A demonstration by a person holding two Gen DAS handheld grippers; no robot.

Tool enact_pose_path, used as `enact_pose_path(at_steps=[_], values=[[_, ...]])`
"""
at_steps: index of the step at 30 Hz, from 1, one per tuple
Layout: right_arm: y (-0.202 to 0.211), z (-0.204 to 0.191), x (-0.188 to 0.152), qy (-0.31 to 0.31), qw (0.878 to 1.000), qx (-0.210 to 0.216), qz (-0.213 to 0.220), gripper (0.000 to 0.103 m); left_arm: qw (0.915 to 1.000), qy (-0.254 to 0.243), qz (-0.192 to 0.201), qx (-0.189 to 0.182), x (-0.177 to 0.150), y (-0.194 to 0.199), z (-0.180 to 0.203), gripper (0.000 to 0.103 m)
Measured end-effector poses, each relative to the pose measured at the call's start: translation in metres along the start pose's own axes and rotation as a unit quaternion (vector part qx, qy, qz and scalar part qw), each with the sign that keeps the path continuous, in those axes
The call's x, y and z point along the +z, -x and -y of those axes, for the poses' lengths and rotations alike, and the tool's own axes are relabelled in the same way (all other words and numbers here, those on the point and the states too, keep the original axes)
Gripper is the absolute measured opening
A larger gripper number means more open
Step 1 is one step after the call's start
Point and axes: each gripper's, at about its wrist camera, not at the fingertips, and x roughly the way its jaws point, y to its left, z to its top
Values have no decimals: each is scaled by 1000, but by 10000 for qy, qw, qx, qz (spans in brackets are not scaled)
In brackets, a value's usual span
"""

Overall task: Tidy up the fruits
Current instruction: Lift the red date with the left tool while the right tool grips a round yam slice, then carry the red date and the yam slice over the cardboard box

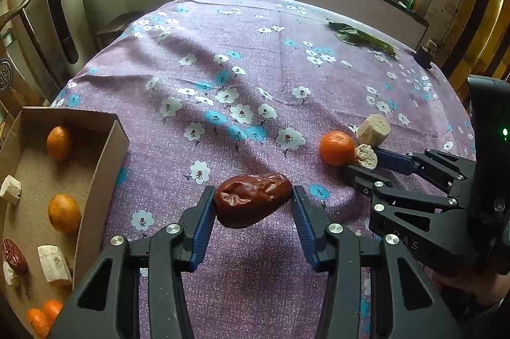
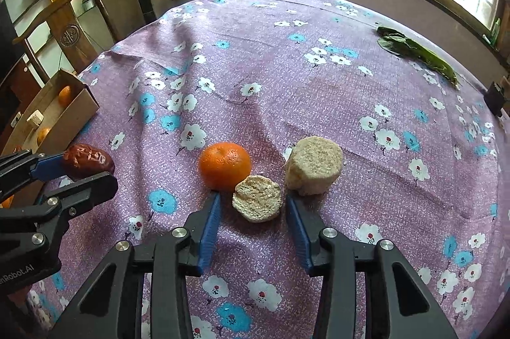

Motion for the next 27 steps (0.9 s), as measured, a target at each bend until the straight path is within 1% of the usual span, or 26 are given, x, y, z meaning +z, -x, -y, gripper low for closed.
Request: enact_pose_path(at_steps=[3,5,6,8,10,11,12,14,17,20,25,27], values=[[3,0,-6,-3,9997,-40,238,45,10000,23,-22,-14,-2,-1,-1,46],[2,-1,-9,40,9990,-197,405,45,10000,17,-57,-37,-4,-1,-1,46],[2,-2,-10,51,9985,-297,450,45,10000,17,-69,-41,-4,-1,-2,46],[3,-4,-11,63,9984,-332,451,45,10000,21,-50,-45,-6,1,-3,46],[5,-3,-12,25,9988,-277,411,45,10000,42,-17,-37,-7,5,-5,46],[7,-3,-13,-31,9991,-202,371,36,10000,63,-10,-39,-8,6,-7,46],[8,-2,-13,-88,9993,-125,336,32,10000,71,-15,-31,-8,6,-7,46],[10,-2,-16,-73,9995,-81,304,32,10000,74,-44,-41,-9,8,-8,46],[12,-1,-16,-150,9995,-70,264,32,10000,40,15,-48,-14,16,-8,46],[22,-2,-16,-252,9990,60,365,32,10000,-5,46,-37,-20,24,-9,46],[43,-18,-23,-110,9989,110,453,32,9998,12,180,-10,-27,40,-15,46],[53,-24,-28,-132,9982,234,540,32,9998,9,203,29,-31,44,-18,46]])
